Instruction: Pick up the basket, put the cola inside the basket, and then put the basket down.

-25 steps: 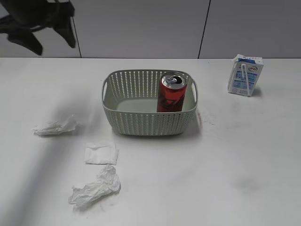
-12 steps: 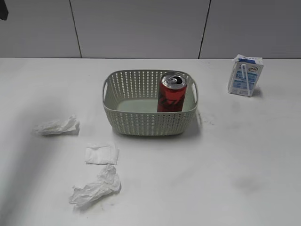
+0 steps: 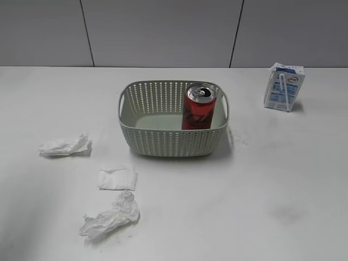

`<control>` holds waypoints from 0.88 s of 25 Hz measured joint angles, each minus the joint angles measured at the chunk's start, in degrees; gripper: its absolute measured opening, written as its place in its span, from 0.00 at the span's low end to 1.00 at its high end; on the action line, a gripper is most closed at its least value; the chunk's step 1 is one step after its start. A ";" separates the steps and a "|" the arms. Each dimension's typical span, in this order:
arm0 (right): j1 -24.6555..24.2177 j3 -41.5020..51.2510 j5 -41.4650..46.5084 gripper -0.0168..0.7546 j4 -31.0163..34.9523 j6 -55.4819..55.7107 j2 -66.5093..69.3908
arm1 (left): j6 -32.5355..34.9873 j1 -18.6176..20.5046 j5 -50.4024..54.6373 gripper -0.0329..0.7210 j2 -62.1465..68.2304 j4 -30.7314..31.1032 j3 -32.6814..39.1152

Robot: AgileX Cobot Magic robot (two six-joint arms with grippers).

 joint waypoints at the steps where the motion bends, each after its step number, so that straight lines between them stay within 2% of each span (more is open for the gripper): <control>1: 0.00 0.00 0.00 0.74 0.00 0.00 0.00 | 0.06 0.00 -0.61 0.84 -3.45 0.77 3.60; 6: 0.00 0.00 0.00 0.74 0.06 0.16 0.00 | 0.10 0.12 -2.17 0.83 -18.55 1.66 19.12; 13: 0.00 0.00 0.00 0.74 0.11 0.16 0.00 | 0.12 0.12 -2.49 0.83 -43.46 2.12 37.36; 19: 0.00 0.00 0.02 0.74 0.16 0.16 0.00 | 0.12 0.12 -1.44 0.82 -65.77 2.19 48.82; 22: 0.00 0.00 0.02 0.74 0.16 0.16 0.00 | 0.12 0.12 -1.16 0.82 -74.59 2.35 49.94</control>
